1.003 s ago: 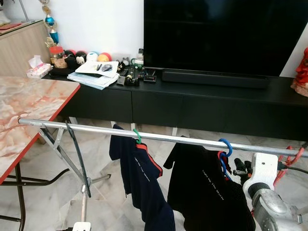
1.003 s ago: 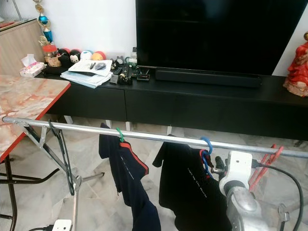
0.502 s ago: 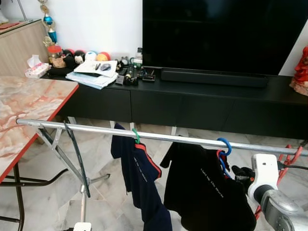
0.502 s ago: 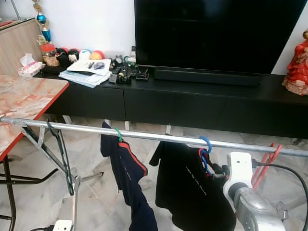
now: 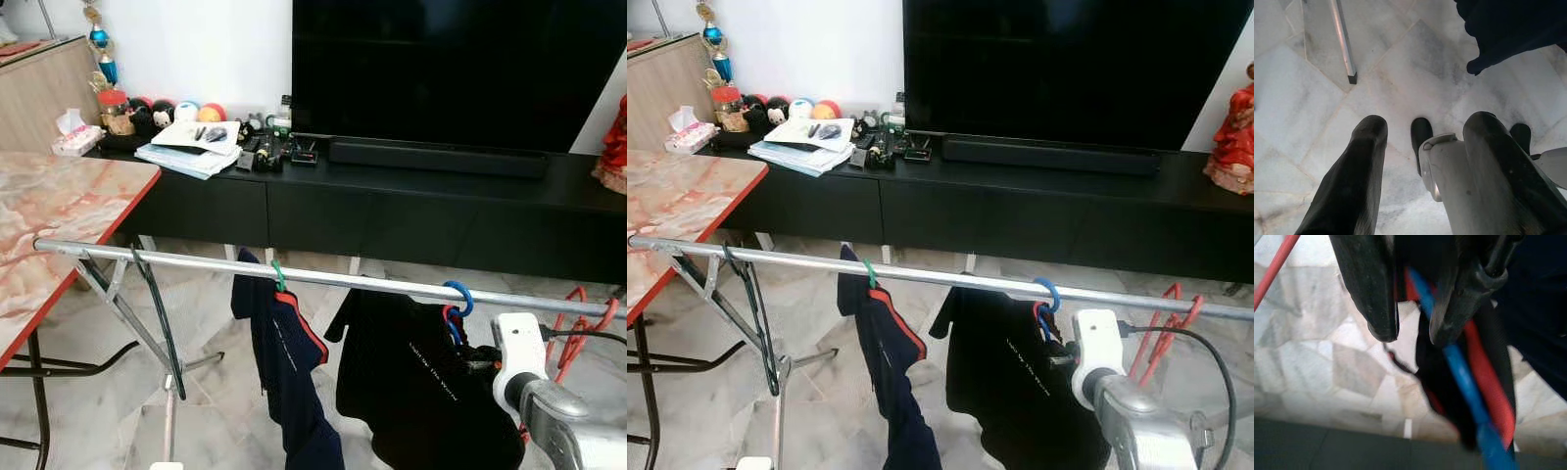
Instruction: Hang hanger
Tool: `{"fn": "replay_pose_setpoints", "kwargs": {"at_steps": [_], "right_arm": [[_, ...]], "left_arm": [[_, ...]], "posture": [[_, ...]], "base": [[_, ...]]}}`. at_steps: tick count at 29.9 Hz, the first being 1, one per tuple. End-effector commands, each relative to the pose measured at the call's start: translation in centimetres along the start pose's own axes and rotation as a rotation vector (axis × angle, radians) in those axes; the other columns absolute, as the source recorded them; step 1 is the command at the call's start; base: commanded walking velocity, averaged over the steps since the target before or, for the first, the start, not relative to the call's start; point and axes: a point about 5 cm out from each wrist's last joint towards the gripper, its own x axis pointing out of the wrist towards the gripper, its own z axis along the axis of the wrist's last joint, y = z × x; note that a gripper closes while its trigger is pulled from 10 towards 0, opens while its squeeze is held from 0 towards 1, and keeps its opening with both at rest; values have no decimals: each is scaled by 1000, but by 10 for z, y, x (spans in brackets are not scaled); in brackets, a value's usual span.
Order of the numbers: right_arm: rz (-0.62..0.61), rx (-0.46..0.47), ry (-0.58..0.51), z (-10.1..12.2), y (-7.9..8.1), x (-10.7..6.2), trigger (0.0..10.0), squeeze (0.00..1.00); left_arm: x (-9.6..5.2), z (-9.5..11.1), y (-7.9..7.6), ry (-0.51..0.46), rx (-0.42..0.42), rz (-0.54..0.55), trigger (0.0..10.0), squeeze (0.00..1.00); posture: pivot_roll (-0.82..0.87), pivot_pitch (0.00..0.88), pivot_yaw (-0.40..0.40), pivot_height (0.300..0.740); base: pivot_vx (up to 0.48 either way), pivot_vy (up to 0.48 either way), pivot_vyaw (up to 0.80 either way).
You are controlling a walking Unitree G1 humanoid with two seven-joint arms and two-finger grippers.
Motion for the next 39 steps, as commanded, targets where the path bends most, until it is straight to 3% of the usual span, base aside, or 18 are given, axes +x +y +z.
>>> {"fn": "replay_pose_setpoints", "kwargs": {"at_steps": [1,16,28,39], "right_arm": [[-29,5,-15,5,-5,2,10000,0],[58,-7,-11,5,9,11,10000,0],[45,16,-60,14,11,4,10000,0],[85,43,-51,10,29,-2,10000,0]], "left_arm": [[0,-6,-2,37,5,0,10000,0],[2,-4,-14,48,11,-9,10000,0],[-2,-4,11,43,16,9,10000,0],[-3,-10,10,49,17,1,10000,0]], "posture": [[-4,37,-22,740],[-4,37,-18,740],[-1,37,-18,740],[-9,34,-20,740]], "base": [[0,0,0],[0,0,0],[0,0,0],[0,0,0]]}}
